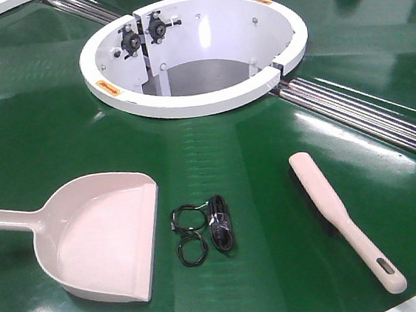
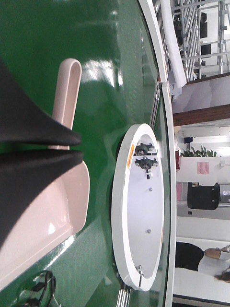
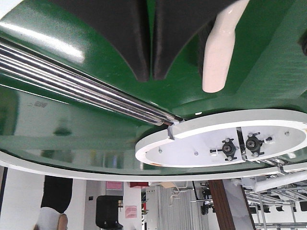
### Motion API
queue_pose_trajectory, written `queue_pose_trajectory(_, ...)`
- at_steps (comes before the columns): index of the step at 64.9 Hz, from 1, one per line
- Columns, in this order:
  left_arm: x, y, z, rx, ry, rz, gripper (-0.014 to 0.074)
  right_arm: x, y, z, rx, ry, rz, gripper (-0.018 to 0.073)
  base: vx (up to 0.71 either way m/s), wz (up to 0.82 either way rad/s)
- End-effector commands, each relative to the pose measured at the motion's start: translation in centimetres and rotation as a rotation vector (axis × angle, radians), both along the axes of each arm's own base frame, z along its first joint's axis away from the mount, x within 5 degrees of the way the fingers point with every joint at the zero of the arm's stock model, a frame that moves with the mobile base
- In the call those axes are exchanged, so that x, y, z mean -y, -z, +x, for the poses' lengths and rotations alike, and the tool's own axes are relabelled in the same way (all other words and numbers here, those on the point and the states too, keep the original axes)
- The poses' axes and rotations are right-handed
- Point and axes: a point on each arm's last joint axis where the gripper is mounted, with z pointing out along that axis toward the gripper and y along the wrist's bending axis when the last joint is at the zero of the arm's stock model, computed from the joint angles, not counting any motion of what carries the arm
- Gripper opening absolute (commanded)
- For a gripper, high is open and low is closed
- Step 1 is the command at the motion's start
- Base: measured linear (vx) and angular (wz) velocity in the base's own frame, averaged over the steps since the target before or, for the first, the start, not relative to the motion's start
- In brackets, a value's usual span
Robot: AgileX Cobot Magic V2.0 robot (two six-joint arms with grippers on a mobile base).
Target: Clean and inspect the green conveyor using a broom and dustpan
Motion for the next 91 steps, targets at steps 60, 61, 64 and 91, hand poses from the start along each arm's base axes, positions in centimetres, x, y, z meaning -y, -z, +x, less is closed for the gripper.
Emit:
queue_pose_trajectory(60, 0.0, -0.4, -0.1, 0.075, 0.003, -0.022, -0.0007, 0.0, -0.6, -0.1, 0.077, -0.002, -0.002, -0.0008, 0.0, 0.0)
queue_pose_trajectory(61, 0.0, -0.4, -0.1, 0.075, 0.003, -0.022, -0.0007, 0.0, -0.6, -0.1, 0.077, -0.002, -0.002, -0.0008, 0.0, 0.0)
queue_pose_trajectory(64, 0.0, -0.4, -0.1, 0.075, 0.003, -0.022, -0.0007, 0.0, -0.6, -0.1, 0.077, -0.002, -0.002, -0.0008, 0.0, 0.0)
queue_pose_trajectory(91, 0.0, -3.4, -0.6, 0.161, 0.003, -0.031, -0.0008, 0.0, -0.6, -0.1, 0.077, -0.002, -0.002, -0.0008, 0.0, 0.0)
